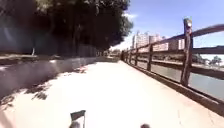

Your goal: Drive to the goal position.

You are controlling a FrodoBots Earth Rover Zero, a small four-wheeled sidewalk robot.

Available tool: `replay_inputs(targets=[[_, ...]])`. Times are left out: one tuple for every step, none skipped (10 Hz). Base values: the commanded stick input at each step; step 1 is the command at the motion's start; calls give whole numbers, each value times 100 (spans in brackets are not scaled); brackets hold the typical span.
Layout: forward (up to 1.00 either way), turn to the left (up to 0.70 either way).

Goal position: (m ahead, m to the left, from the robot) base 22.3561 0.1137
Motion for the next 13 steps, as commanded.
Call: replay_inputs(targets=[[85,0],[85,0],[85,0],[85,0],[85,0],[85,0],[85,0],[85,0],[85,0],[85,0],[85,0],[85,0],[85,0]])
